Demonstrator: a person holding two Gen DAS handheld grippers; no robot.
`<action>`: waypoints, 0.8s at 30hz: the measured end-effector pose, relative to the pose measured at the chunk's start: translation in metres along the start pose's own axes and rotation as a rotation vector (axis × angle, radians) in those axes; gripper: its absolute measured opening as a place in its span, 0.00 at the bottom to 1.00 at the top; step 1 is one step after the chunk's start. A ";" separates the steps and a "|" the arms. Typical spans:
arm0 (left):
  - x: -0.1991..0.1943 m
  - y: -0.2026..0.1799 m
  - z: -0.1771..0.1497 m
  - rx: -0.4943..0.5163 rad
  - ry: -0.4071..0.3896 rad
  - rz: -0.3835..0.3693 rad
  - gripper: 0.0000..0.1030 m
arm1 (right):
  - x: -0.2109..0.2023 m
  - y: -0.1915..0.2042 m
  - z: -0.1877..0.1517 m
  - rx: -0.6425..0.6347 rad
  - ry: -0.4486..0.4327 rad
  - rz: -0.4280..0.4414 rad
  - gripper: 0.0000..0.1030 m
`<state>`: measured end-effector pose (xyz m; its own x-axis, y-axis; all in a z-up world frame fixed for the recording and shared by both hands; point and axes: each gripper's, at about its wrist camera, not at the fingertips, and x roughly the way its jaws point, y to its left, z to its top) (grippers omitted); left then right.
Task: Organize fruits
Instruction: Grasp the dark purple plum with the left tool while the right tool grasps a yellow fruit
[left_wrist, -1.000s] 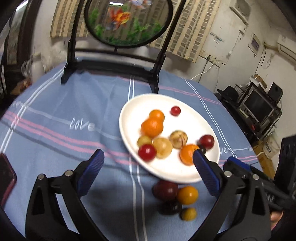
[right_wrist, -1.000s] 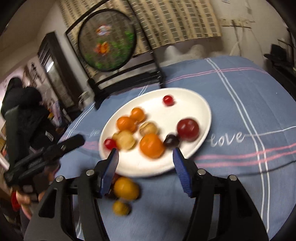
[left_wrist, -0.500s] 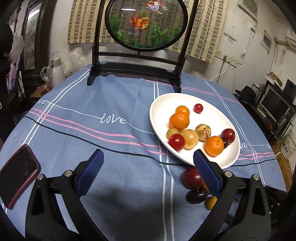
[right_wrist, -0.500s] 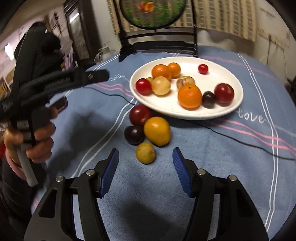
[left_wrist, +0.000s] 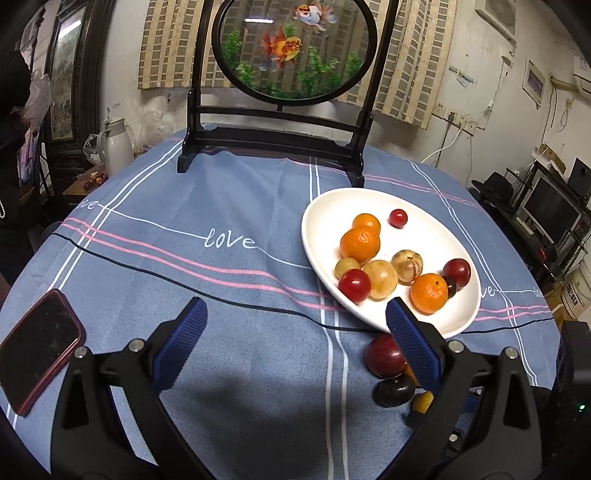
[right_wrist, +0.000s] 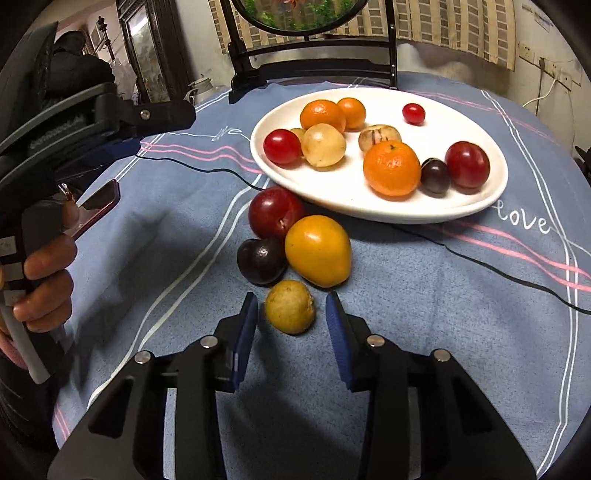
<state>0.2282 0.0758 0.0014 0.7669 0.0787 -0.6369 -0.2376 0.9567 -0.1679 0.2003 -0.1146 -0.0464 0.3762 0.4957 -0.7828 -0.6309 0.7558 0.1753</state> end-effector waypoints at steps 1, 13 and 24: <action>0.000 0.000 0.000 -0.002 -0.001 -0.001 0.96 | -0.001 0.001 0.000 -0.006 -0.004 -0.007 0.30; 0.009 -0.006 -0.007 0.036 0.045 0.000 0.96 | -0.043 -0.023 0.005 0.099 -0.129 0.050 0.26; 0.012 -0.049 -0.049 0.283 0.166 -0.185 0.88 | -0.053 -0.059 0.008 0.242 -0.154 0.010 0.26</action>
<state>0.2198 0.0159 -0.0343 0.6690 -0.1269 -0.7323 0.0875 0.9919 -0.0920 0.2232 -0.1818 -0.0106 0.4811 0.5486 -0.6838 -0.4618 0.8216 0.3342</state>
